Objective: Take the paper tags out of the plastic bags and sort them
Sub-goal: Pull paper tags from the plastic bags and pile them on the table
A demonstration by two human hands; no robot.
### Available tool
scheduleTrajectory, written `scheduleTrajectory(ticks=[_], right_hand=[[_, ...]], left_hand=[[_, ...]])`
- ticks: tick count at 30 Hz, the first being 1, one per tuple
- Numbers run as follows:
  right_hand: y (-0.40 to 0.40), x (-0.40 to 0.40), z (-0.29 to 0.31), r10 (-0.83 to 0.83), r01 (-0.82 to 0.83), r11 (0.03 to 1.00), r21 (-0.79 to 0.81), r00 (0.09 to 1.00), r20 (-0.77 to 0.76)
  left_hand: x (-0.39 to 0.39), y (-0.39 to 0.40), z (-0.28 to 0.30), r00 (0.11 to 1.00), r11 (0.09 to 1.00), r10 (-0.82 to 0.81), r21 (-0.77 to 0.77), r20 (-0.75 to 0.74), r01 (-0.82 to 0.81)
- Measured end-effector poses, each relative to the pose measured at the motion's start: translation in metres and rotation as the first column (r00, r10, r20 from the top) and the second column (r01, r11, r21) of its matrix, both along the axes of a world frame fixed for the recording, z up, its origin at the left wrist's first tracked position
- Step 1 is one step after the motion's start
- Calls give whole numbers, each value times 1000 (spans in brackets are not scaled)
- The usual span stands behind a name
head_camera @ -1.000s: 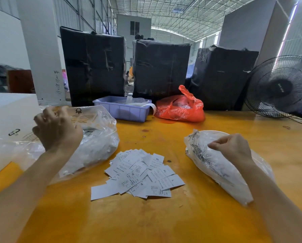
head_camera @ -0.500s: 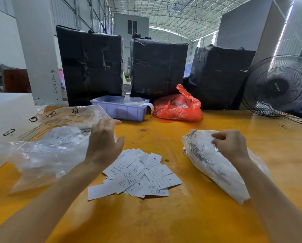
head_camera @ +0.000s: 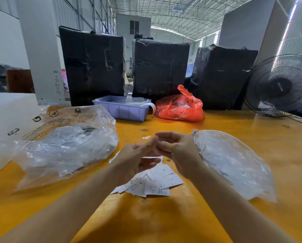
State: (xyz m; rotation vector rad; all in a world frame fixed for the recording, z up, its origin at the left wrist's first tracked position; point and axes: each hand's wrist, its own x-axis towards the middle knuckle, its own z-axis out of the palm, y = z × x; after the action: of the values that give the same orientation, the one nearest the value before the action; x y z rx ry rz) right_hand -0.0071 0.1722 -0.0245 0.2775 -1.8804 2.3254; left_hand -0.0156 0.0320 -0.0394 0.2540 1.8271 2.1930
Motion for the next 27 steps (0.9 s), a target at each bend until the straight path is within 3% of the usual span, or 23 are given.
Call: scheduleTrajectory(ticks=[4, 8, 11, 15, 18, 20, 22, 24, 27], right_hand=[[4, 0, -4, -47, 50, 994, 101, 998, -29], [6, -1, -5, -79, 93, 980, 177, 994, -81], [5, -1, -6, -91, 155, 918, 365, 978, -187], [9, -6, -5, -156, 267, 864, 427, 948, -276], [20, -10, -5, -141, 351, 632, 691, 929, -343], [27, -11, -8, -17, 209, 438, 874, 974, -224], [31, -10, -10, 82, 15, 290, 957, 996, -41], [30, -10, -12, 122, -79, 208, 975, 991, 54], [29, -14, -14, 105, -72, 167, 983, 993, 54]], left_hand=[[0, -5, -4, 994, 994, 106, 14, -16, -106], [-1, -8, -2, 992, 987, 111, -108, -64, -118], [-1, -8, 0, 986, 972, 114, -193, -124, -136], [-4, -13, -1, 976, 962, 141, -209, -169, -175], [-9, -20, -3, 957, 941, 244, -200, -157, -273], [-10, -23, -5, 952, 934, 280, -194, -121, -300], [-10, -23, -6, 954, 935, 285, -190, -96, -298], [-10, -22, -7, 957, 941, 277, -176, -87, -288], [-10, -18, -6, 962, 952, 260, -143, -79, -269]])
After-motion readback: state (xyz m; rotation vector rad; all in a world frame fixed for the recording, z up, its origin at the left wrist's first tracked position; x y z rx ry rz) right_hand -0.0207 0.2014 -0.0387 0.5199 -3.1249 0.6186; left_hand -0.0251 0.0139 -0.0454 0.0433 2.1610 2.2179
